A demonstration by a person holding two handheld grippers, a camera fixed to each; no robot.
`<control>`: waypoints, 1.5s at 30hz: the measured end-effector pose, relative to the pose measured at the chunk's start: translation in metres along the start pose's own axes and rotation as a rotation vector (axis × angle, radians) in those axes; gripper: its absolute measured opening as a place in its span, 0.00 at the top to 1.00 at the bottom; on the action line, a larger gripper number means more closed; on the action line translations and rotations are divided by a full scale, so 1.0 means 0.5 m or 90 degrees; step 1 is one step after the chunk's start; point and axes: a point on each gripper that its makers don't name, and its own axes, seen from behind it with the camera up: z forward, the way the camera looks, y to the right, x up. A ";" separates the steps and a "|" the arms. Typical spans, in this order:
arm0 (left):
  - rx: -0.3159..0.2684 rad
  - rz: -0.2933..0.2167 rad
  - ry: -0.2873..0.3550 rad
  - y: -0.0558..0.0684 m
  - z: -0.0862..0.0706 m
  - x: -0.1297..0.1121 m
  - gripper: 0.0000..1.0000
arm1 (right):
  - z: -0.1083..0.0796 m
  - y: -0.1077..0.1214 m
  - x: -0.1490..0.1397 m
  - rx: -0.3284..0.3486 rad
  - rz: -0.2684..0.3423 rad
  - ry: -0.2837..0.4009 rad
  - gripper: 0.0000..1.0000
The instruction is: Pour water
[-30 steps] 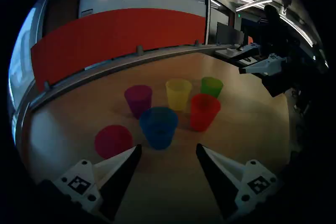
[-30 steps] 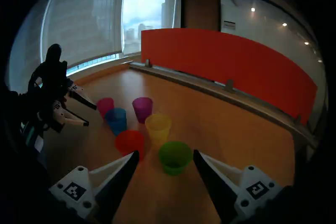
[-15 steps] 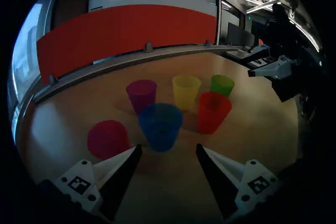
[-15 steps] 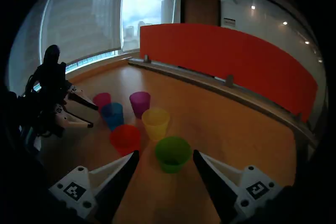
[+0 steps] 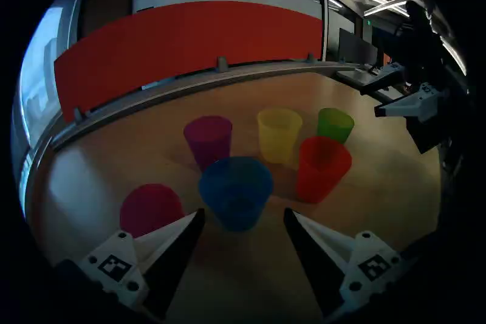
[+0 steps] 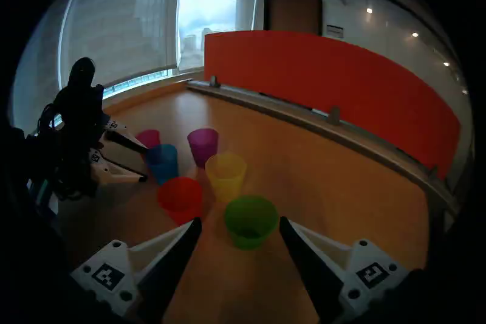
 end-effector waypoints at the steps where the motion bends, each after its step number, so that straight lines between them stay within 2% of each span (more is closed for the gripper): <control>1: 0.000 -0.001 -0.001 -0.001 0.004 0.001 0.04 | 0.000 0.000 -0.001 0.000 0.000 0.000 0.00; 15: 0.006 -0.006 -0.006 -0.021 0.057 0.015 0.04 | 0.005 0.011 -0.014 -0.001 0.008 -0.007 0.00; 21: -0.010 -0.028 -0.004 -0.021 0.071 0.022 0.04 | 0.007 0.017 -0.015 -0.002 0.010 -0.008 0.00; 27: -0.018 -0.035 -0.002 -0.022 0.075 0.023 0.04 | 0.008 0.021 -0.016 -0.005 0.011 -0.010 0.00; 33: -0.023 -0.025 -0.003 -0.018 0.076 0.024 0.13 | 0.009 0.021 -0.016 -0.005 0.011 -0.011 0.00; 45: -0.042 -0.031 -0.004 -0.020 0.058 0.029 0.14 | 0.017 0.022 -0.028 -0.005 0.010 -0.023 0.00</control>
